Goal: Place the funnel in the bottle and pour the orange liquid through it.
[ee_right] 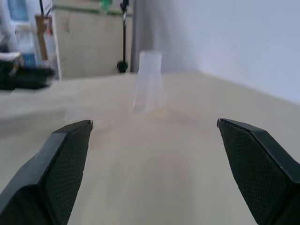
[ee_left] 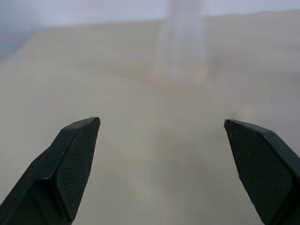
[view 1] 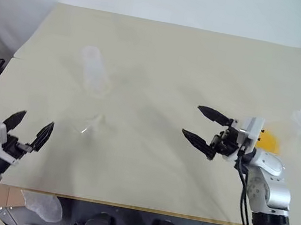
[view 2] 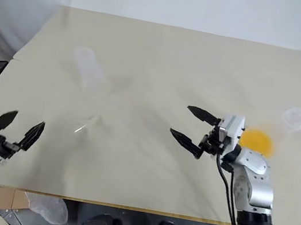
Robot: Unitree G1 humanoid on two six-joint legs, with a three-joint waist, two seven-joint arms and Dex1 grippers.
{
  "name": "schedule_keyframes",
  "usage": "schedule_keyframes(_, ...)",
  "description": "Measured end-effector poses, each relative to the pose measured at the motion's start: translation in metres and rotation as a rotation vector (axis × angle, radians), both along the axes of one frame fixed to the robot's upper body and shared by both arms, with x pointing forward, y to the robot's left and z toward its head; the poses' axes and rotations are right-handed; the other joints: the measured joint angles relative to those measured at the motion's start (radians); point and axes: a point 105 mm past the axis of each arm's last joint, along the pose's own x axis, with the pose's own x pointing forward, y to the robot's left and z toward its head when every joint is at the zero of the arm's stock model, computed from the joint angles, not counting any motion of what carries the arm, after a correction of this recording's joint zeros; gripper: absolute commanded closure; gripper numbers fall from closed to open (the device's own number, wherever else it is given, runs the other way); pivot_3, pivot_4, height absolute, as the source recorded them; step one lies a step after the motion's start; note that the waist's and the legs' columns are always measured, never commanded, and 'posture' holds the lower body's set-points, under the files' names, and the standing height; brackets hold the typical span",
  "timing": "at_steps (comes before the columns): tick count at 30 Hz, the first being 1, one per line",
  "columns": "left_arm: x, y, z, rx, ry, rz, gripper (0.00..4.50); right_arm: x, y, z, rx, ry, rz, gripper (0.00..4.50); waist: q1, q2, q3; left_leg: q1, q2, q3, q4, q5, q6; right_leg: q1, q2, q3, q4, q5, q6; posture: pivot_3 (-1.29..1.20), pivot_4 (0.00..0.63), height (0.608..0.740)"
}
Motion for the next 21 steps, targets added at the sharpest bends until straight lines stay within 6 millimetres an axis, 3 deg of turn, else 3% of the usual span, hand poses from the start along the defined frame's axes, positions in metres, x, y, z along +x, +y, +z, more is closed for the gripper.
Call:
schedule_keyframes(3,-0.003,0.003,-0.013,-0.057,0.015,0.058,0.00,0.001,0.006,0.005,0.008,-0.011,0.002,0.05,0.026,-0.002,0.000,-0.001,-0.001,-0.001,0.001,0.000,0.001,0.000,-0.001,-0.001,0.000,0.000,0.000,0.00,0.150,0.740)
schedule_keyframes(6,0.010,-0.008,-0.005,-0.055,-0.014,0.015,0.00,0.002,0.008,0.007,0.005,-0.015,0.009,0.05,0.040,-0.003,0.000,0.000,-0.001,0.000,0.001,0.000,0.001,0.001,-0.001,-0.001,-0.001,0.000,0.000,0.00,0.150,0.740)
schedule_keyframes(10,0.042,-0.020,0.025,-0.018,-0.072,-0.065,0.00,0.001,0.009,0.002,-0.012,0.003,0.017,0.05,0.041,-0.003,0.000,-0.001,-0.001,0.000,0.001,0.000,0.000,0.000,0.001,-0.002,0.000,0.000,0.000,0.00,0.150,0.740)
schedule_keyframes(14,0.084,-0.031,0.077,0.048,-0.125,-0.155,0.00,-0.001,0.007,-0.006,-0.025,0.031,0.012,0.05,0.037,-0.003,-0.001,0.000,-0.002,0.001,0.001,0.000,0.000,0.000,0.002,-0.002,0.000,0.000,0.000,0.00,0.150,0.740)
schedule_keyframes(17,0.102,-0.042,0.088,0.040,-0.114,-0.210,0.00,-0.003,0.009,-0.008,-0.028,0.035,0.019,0.05,0.030,-0.003,-0.001,-0.001,-0.003,0.001,0.000,0.000,0.000,0.000,0.002,-0.002,0.000,0.000,0.000,0.00,0.150,0.740)
schedule_keyframes(21,0.125,-0.058,0.089,0.016,-0.055,-0.288,0.00,-0.006,0.011,-0.006,-0.027,0.024,0.024,0.05,0.015,-0.004,0.000,-0.001,-0.002,0.001,0.000,0.001,-0.001,-0.001,0.005,-0.002,0.000,0.000,0.000,0.00,0.150,0.740)
